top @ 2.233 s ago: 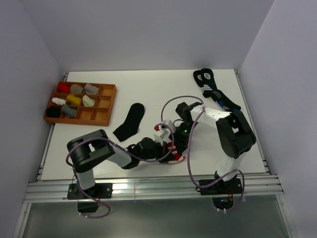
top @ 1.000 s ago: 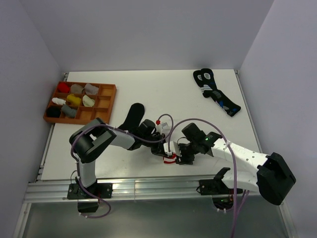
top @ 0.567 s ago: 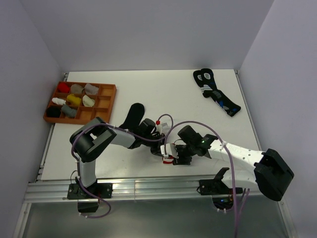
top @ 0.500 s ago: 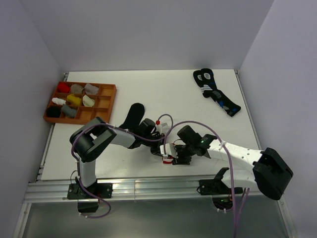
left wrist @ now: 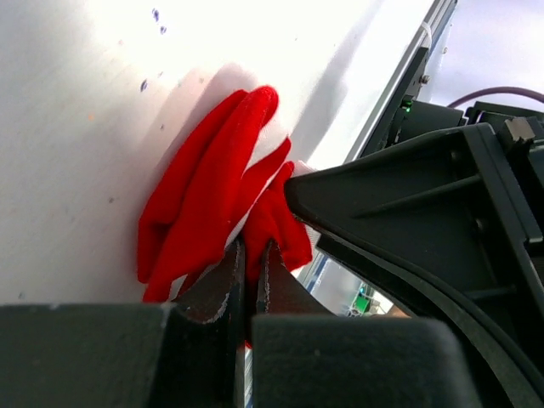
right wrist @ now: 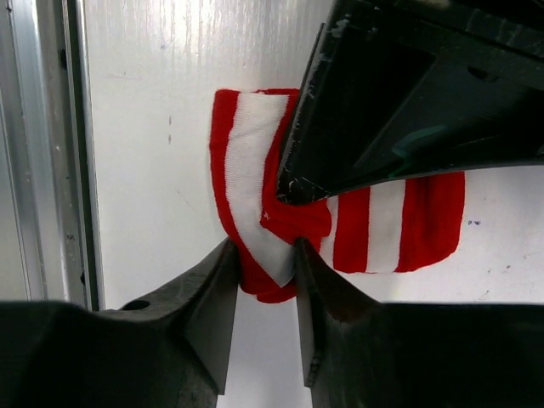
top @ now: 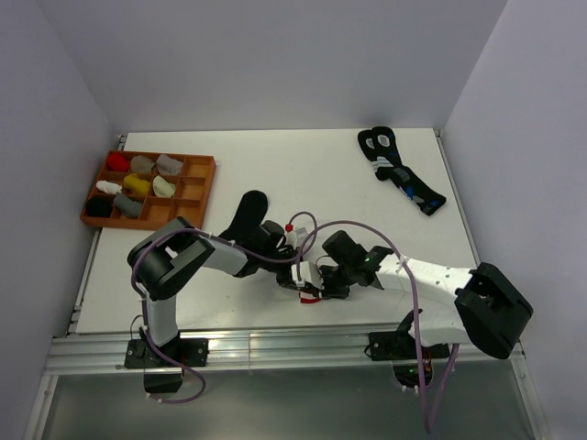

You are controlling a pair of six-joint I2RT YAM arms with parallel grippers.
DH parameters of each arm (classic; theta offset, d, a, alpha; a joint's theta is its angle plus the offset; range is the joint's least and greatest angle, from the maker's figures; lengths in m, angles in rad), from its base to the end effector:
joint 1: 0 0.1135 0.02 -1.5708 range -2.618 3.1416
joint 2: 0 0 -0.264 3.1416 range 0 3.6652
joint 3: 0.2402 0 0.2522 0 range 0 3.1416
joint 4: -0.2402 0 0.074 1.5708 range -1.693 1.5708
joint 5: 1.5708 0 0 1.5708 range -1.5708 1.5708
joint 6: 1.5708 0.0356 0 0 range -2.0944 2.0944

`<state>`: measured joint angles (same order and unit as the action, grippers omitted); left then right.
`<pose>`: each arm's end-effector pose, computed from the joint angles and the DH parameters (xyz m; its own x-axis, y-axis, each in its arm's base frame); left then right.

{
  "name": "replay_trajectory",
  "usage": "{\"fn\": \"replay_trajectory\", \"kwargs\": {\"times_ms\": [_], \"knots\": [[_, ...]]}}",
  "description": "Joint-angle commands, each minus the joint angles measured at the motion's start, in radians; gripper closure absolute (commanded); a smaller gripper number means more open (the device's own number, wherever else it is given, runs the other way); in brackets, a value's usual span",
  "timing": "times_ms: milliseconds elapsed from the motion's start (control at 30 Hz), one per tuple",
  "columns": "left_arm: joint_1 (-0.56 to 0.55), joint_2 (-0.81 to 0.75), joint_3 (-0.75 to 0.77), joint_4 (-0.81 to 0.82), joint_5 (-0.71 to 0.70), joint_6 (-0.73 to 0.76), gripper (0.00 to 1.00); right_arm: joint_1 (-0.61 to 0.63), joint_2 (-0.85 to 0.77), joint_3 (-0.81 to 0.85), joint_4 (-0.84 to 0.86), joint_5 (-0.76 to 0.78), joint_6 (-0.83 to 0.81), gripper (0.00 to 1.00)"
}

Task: Roll the socks
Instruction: Roll the sock at the center of the board.

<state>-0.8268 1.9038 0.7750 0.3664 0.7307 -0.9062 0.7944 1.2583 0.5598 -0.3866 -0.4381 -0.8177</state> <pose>0.2114 -0.2648 0.0978 -0.9771 0.1960 -0.0832 0.1713 0.4920 -0.8535 0.1396 0.1637 0.1592 0.1488 -0.7914 -0.5930 -0.9888 -0.1230 -0.0840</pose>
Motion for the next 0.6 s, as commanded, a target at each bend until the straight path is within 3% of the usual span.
{"fn": "replay_trajectory", "kwargs": {"times_ms": [0, 133, 567], "knots": [[-0.009, 0.021, -0.082, -0.116, -0.102, 0.041, 1.0, 0.011, 0.053, 0.011, 0.006, 0.021, 0.029, 0.69], [-0.009, 0.003, -0.114, -0.051, -0.103, -0.002, 1.0, 0.011, 0.087, 0.035, -0.034, 0.01, 0.038, 0.8], [-0.011, -0.103, -0.204, 0.109, -0.198, -0.042, 0.89, 0.009, 0.173, 0.107, -0.101, -0.025, 0.057, 0.85]]}}
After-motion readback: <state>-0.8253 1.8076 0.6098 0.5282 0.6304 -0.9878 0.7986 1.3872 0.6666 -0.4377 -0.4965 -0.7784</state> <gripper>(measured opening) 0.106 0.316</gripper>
